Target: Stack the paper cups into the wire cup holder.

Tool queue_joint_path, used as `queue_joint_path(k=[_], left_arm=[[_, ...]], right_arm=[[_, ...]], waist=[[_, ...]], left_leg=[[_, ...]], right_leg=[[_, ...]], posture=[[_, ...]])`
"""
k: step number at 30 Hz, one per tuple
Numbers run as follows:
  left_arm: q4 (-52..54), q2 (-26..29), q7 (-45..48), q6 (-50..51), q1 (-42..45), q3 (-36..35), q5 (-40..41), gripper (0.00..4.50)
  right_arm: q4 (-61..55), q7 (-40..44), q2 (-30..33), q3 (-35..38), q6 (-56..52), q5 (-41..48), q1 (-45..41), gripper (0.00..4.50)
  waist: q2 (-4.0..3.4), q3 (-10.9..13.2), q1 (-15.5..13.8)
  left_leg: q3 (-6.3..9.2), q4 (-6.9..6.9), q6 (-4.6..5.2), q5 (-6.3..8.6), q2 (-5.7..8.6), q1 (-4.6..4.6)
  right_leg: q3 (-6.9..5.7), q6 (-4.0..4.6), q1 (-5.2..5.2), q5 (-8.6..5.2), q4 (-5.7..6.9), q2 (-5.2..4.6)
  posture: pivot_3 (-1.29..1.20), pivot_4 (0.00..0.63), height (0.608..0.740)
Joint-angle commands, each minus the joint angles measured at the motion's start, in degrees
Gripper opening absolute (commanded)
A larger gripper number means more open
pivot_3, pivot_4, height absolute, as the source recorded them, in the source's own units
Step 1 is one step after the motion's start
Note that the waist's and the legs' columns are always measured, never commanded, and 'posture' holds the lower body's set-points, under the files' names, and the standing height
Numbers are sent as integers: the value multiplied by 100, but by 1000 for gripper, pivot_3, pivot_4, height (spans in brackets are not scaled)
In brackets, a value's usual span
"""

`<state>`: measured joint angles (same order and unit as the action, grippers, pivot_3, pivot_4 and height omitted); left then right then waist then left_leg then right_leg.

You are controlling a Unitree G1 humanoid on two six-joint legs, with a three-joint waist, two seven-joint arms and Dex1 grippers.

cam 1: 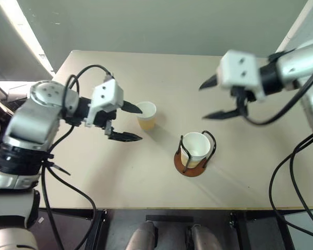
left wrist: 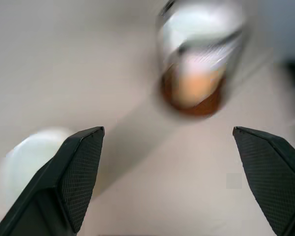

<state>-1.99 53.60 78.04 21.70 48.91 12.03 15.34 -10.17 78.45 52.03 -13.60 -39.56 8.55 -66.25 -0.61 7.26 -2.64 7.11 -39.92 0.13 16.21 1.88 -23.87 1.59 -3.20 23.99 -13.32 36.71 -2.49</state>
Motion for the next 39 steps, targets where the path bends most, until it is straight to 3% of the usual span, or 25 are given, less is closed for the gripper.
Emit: queue_joint_path(k=[1,12,19,29,32,39], left_arm=[[-529,-168,-356,-925,371,284,-931,4500],[-2313,-798,-651,-2643,1222,1059,-2595,4500],[-3104,-1215,-664,-3139,1594,1086,-2882,4500],[-3360,-1414,-555,-3709,1644,1154,-3105,4500],[-3500,-1503,-627,-3878,1655,1171,-3186,3943],[-4025,-1762,-786,-4200,1903,1163,-3301,1338]], right_arm=[[-131,-373,-121,920,-604,655,14,3983],[-1226,-889,89,2100,-2163,2359,1104,3983],[-1561,-1283,148,2334,-2426,3079,1364,3983],[-1702,-1728,293,2367,-2595,3693,1346,3983],[-1700,-1809,324,2383,-2527,3833,1369,4034],[-1691,-1817,358,2461,-2006,3889,1623,4034]], waist=[[0,0,4],[0,0,-20],[0,0,-24],[0,0,-34],[1,0,-37],[1,0,-48]], left_leg=[[-1,6,0,0,0,-3],[-7,54,-13,-7,0,-19],[-8,59,-20,-13,0,-17],[-9,64,-20,-14,0,-17],[-9,63,-20,-14,0,-17],[-10,56,-19,-14,0,-18]], right_leg=[[0,0,4,0,-1,0],[4,-3,26,2,-4,-2],[4,-4,31,2,4,-2],[5,-4,37,2,6,-2],[5,-4,37,2,7,-2],[6,-4,38,2,13,-2]], posture=[[0,150,740],[0,150,740],[0,150,740],[0,150,740],[0,150,740],[0,150,740]])
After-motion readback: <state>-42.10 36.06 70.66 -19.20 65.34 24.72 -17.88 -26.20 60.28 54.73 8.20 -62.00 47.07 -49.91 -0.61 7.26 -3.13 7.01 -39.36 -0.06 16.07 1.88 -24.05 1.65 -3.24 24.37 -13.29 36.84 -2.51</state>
